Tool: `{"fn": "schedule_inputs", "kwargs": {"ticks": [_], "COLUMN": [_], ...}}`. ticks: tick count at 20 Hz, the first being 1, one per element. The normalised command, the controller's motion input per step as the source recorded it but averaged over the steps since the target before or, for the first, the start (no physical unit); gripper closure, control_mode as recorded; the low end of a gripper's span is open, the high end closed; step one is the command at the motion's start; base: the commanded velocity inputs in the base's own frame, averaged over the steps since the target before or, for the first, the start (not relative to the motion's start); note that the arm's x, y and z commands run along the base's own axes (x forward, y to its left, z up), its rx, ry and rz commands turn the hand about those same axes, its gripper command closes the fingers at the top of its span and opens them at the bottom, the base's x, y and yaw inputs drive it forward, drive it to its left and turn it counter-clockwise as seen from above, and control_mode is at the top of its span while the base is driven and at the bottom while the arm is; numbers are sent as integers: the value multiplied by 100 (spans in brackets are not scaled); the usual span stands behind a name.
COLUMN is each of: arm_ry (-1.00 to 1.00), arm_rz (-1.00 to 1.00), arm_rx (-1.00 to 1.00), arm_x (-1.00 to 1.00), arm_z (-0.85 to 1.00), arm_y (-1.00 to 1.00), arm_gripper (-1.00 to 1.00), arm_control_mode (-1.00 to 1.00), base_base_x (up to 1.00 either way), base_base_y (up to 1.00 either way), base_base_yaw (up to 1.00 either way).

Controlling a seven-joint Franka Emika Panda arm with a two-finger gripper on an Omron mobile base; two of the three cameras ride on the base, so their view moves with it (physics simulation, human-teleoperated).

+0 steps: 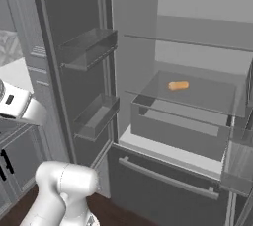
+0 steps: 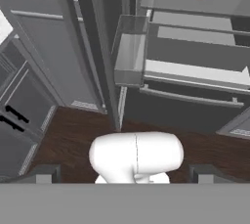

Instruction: Place one squash and one chicken drumstick in each tupperware on the nearby counter, to pack two identical lunches.

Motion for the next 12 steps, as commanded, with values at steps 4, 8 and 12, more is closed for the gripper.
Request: {"fn": "schedule_inputs", "kwargs": {"ticks": [4,8,12], "arm_ry": [0,0,0], "arm_rz": [0,0,0], "arm_rx": [0,0,0], "arm_x": [0,0,0], "arm_z": [0,0,0], "arm_y": [0,0,0], "arm_gripper": [-100,-100,-100], "arm_control_mode": [100,100,100], "base_base_x": [-44,-35,-25], "base_base_y": [-37,-56,-61], "base_base_yaw": [-24,-9,0]}}
